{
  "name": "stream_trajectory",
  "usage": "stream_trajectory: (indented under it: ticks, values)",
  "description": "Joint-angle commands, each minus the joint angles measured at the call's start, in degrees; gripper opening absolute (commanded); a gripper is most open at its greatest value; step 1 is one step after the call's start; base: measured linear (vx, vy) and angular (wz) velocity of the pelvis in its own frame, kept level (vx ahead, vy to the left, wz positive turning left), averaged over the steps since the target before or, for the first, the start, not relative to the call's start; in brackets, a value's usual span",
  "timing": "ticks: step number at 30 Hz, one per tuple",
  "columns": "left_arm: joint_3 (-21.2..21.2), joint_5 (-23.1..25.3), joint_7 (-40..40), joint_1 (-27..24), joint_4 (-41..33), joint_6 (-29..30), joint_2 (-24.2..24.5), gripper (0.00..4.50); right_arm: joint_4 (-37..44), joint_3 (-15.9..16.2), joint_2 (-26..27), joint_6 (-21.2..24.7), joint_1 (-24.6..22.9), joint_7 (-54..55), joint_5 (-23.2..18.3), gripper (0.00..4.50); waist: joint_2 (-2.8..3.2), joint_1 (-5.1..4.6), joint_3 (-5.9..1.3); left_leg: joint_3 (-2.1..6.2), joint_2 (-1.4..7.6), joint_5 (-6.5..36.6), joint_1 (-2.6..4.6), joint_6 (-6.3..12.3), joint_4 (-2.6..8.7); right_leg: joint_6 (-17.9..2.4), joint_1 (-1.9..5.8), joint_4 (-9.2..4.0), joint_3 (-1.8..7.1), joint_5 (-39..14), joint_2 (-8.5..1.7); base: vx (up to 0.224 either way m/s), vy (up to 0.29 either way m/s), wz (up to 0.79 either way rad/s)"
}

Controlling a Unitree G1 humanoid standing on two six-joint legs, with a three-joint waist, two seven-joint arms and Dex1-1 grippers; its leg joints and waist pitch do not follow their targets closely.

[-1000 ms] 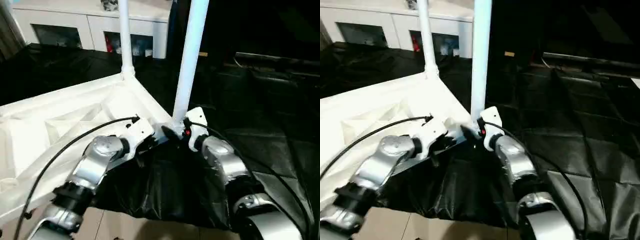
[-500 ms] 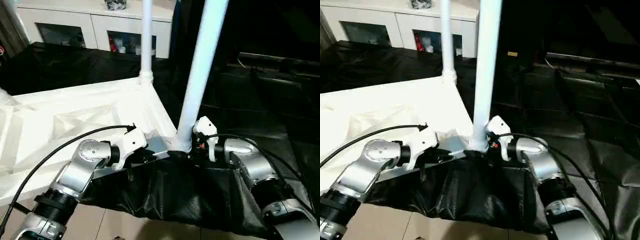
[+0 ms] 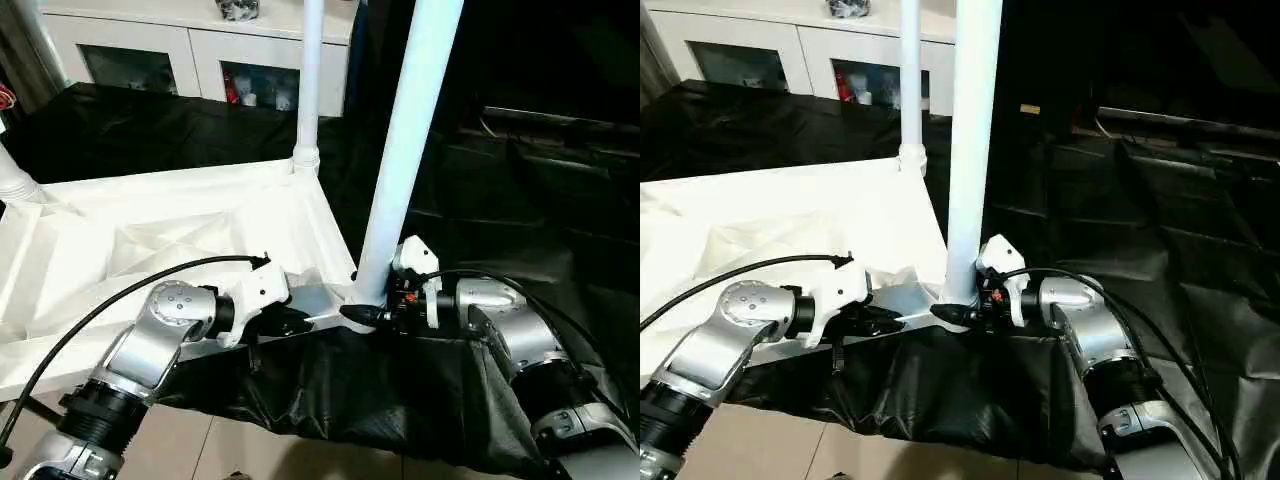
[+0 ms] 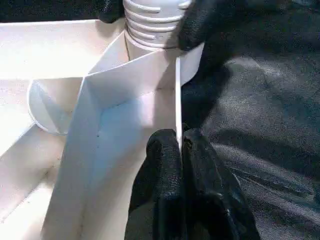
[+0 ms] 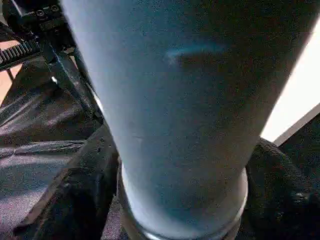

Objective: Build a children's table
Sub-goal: Rotate leg to tighten

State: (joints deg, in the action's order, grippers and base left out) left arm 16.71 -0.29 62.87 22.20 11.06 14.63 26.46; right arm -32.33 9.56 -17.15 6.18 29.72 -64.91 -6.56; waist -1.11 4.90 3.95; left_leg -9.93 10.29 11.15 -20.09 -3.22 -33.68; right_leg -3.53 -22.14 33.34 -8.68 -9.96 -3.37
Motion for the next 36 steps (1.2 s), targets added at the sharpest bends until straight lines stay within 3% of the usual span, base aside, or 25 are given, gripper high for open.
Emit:
stream_trajectory:
  ticks: [1,6,11,14,18,21,24,31,36]
  values:
    - [0.3,-1.3,-0.3,0.2,-2.6,-0.8,-0.6,0.0,1.4,1.4,0.5,0.5,-0.8,-1.1,-0.5,2.94,0.16,-0.09,-3.84,1.34,4.07,6.9,0.25,4.65,3.56,-7.0,3.25,-4.15,5.01,-16.4,-6.53,0.0,0.0,0.0]
    - [-0.7,0.2,-5.7,1.7,0.0,-0.2,-3.1,0.0,-0.4,0.3,4.5,0.6,-2.0,5.6,-0.3,2.79,0.2,-0.14,-3.82,1.38,4.16,7.2,0.29,4.34,3.64,-7.1,3.19,-4.24,4.99,-16.6,-6.6,0.0,0.0,0.0]
    - [-1.5,2.5,-12.0,4.4,3.7,0.9,-6.0,0.0,-5.5,-1.7,9.8,0.2,-0.8,18.6,2.0,2.75,0.21,-0.81,-3.45,1.53,3.79,10.6,0.84,2.09,3.76,-5.0,2.93,-5.44,4.69,-23.9,-6.8,0.0,0.0,0.0]
    - [-2.2,4.3,-19.8,8.2,8.0,2.8,-10.6,0.0,-10.7,-4.0,16.4,-1.0,0.9,34.7,4.0,2.74,0.38,-1.25,-3.53,1.68,3.94,10.9,0.98,0.92,3.88,-5.0,2.67,-5.38,4.79,-23.4,-6.81,0.0,0.0,0.0]
    - [-2.2,5.2,-23.7,10.0,9.8,3.6,-13.7,0.0,-13.4,-6.5,20.8,-1.4,3.0,41.1,2.7,2.74,0.48,-1.32,-3.68,1.67,4.04,11.5,0.96,1.0,3.89,-5.6,2.7,-5.1,4.99,-21.4,-6.95,0.0,0.0,0.0]
    - [-1.8,5.3,-23.9,10.3,10.1,3.3,-14.5,0.0,-13.6,-6.0,21.8,-2.8,3.5,40.5,2.9,2.74,0.58,-1.19,-3.83,1.56,4.22,9.7,0.74,1.65,3.88,-6.8,2.8,-4.43,5.2,-16.6,-6.92,0.0,0.0,0.0]
    - [-1.2,4.7,-21.2,9.3,9.0,2.0,-13.9,0.0,-11.9,-5.0,21.1,-3.9,2.7,35.9,2.9,3.44,0.39,-1.13,-3.94,1.41,4.07,8.1,0.31,2.68,3.81,-7.7,3.21,-4.01,5.32,-13.7,-7.0,0.0,0.0,0.0]
    - [-0.6,2.4,-13.9,6.0,5.1,-0.4,-10.1,0.0,-7.0,-2.0,14.9,-4.3,1.3,25.4,2.7,4.14,0.46,-1.26,-3.87,1.53,4.19,8.2,0.07,3.89,3.8,-7.7,3.43,-3.93,5.19,-14.0,-6.93,0.0,0.0,0.0]
    - [-0.1,0.9,-8.2,3.8,2.2,-1.8,-6.5,0.0,-3.5,-1.1,7.8,-2.7,0.8,13.4,1.0,4.14,0.65,-1.3,-3.77,1.45,4.13,8.7,0.15,4.39,3.68,-7.8,3.38,-4.24,5.19,-15.6,-6.85,0.0,0.0,0.0]
